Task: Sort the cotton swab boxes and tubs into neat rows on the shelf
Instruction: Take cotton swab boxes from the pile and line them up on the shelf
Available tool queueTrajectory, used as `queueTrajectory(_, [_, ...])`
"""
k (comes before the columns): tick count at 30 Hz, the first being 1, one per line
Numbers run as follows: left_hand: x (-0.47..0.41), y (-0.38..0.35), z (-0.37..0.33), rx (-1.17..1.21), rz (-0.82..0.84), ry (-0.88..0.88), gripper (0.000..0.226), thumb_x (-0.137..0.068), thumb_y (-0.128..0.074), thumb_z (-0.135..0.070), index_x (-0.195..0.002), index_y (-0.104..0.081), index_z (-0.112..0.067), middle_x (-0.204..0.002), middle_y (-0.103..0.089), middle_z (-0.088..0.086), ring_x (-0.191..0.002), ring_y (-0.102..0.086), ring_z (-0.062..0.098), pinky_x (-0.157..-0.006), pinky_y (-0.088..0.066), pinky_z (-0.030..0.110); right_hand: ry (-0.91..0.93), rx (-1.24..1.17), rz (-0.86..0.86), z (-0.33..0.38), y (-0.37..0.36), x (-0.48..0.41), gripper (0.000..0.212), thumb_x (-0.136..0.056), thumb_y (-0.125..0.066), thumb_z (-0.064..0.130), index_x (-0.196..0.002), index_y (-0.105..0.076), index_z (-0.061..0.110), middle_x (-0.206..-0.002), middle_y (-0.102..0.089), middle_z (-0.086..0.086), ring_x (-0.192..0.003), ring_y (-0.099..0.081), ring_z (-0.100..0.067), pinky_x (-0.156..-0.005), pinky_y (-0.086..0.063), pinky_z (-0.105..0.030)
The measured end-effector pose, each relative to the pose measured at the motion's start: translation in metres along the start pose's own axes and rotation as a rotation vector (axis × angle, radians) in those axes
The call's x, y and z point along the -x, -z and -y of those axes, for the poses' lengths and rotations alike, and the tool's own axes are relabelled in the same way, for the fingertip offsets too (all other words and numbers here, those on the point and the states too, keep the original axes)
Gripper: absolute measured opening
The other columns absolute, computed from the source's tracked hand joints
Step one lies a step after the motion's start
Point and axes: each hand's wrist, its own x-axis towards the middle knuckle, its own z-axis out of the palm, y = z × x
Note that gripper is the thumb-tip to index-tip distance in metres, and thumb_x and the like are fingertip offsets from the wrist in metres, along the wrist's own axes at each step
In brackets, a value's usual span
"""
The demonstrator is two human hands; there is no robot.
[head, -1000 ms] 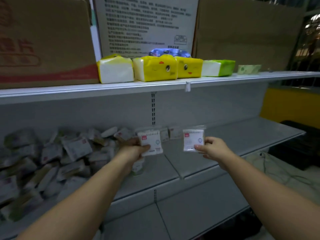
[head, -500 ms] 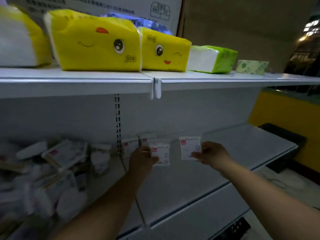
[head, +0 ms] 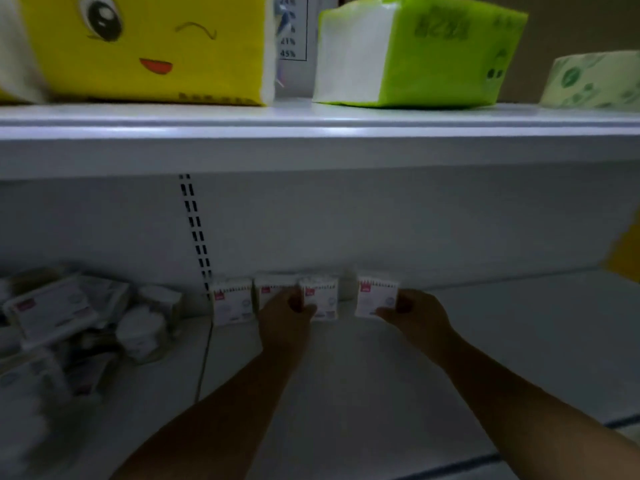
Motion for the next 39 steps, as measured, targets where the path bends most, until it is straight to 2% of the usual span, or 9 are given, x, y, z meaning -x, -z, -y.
queueTrajectory(4, [0.005, -0.016, -0.004, -0.069, -0.122, 0.024, 0.03, -0.082, -0.07, -0.021, -0.111, -0.066, -0.012, -0.106, -0.068, 0.007, -0.098, -0.062, 0.022, -0.087, -0.046, 0.029, 0.058, -0.02, 0.058, -0.017, -0.007, -0.031, 0.026, -0.078, -0.075, 0.026, -0.103, -0.07, 0.02, -0.104, -0.071, 0.004, -0.079, -0.055, 0.0, -0.059, -0.036, 0.002])
queueTrajectory(8, [0.012, -0.027, -0.008, -0.124, -0.217, 0.039, 0.027, -0.085, -0.067, -0.023, -0.11, -0.066, -0.013, -0.106, -0.068, 0.007, -0.1, -0.061, 0.024, -0.09, -0.047, 0.031, 0.097, -0.065, 0.123, -0.026, -0.017, -0.048, 0.039, -0.077, -0.076, 0.025, -0.111, -0.059, 0.016, -0.109, -0.068, 0.0, -0.096, -0.061, -0.012, -0.076, -0.041, -0.018])
queueTrajectory(15, [0.008, -0.032, -0.004, -0.257, -0.277, 0.051, 0.028, -0.087, -0.064, -0.03, -0.108, -0.062, -0.012, -0.105, -0.061, 0.006, -0.097, -0.056, 0.024, -0.086, -0.043, 0.03, 0.186, 0.096, 0.139, -0.026, -0.03, -0.057, 0.046, -0.084, -0.065, 0.041, -0.126, -0.053, 0.026, -0.12, -0.065, 0.004, -0.109, -0.06, -0.02, -0.078, -0.038, -0.024])
queueTrajectory(21, [0.003, -0.036, -0.002, -0.297, -0.283, 0.096, 0.022, -0.085, -0.065, -0.033, -0.081, -0.051, -0.016, -0.072, -0.05, -0.002, -0.071, -0.051, 0.018, -0.065, -0.04, 0.029, 0.199, 0.162, 0.137, -0.027, -0.032, -0.06, 0.039, -0.085, -0.061, 0.048, -0.119, -0.059, 0.03, -0.118, -0.065, 0.003, -0.108, -0.06, -0.02, -0.081, -0.043, -0.027])
queueTrajectory(28, [0.006, -0.035, -0.002, -0.232, -0.281, 0.117, 0.039, -0.08, -0.07, -0.037, -0.065, -0.037, -0.023, -0.062, -0.041, -0.003, -0.056, -0.039, 0.008, -0.049, -0.03, 0.024, 0.211, 0.113, 0.128, -0.028, -0.022, -0.053, 0.037, -0.086, -0.06, 0.049, -0.11, -0.064, 0.022, -0.107, -0.068, 0.0, -0.099, -0.062, -0.021, -0.073, -0.04, -0.026])
queueTrajectory(30, [0.018, -0.029, -0.007, -0.254, -0.23, 0.104, 0.037, -0.079, -0.07, -0.041, -0.068, -0.039, -0.023, -0.064, -0.043, -0.005, -0.058, -0.041, 0.009, -0.051, -0.031, 0.025, 0.218, 0.13, 0.078, -0.032, -0.011, -0.04, 0.035, -0.09, -0.056, 0.043, -0.107, -0.063, 0.014, -0.1, -0.065, -0.005, -0.093, -0.061, -0.025, -0.07, -0.038, -0.027])
queueTrajectory(34, [0.046, 0.014, -0.021, -0.406, -0.129, -0.072, 0.025, -0.086, -0.058, -0.047, -0.085, -0.052, -0.023, -0.083, -0.054, -0.004, -0.081, -0.052, 0.015, -0.065, -0.039, 0.025, 0.442, 0.351, -0.124, -0.029, 0.005, -0.001, 0.021, -0.091, -0.056, 0.028, -0.076, -0.062, 0.014, -0.072, -0.061, -0.006, -0.069, -0.059, -0.028, -0.057, -0.034, -0.028])
queueTrajectory(37, [0.059, 0.085, -0.038, -0.637, -0.12, -0.275, 0.036, -0.088, -0.053, -0.049, -0.1, -0.058, -0.016, -0.104, -0.058, 0.005, -0.102, -0.051, 0.022, -0.083, -0.041, 0.03, 0.574, 0.366, -0.049, 0.026, -0.004, 0.03, 0.032, -0.093, -0.053, 0.031, -0.062, -0.05, 0.023, -0.06, -0.051, 0.002, -0.062, -0.053, -0.023, -0.052, -0.029, -0.028])
queueTrajectory(39, [0.067, 0.146, -0.051, -0.777, -0.086, -0.307, 0.044, -0.089, -0.05, -0.051, -0.111, -0.057, -0.013, -0.114, -0.056, 0.009, -0.112, -0.049, 0.026, -0.09, -0.041, 0.033, 0.704, 0.449, 0.08, 0.074, -0.022, 0.054, 0.03, -0.096, -0.043, 0.041, -0.071, -0.053, 0.029, -0.072, -0.056, 0.006, -0.075, -0.057, -0.02, -0.058, -0.035, -0.027])
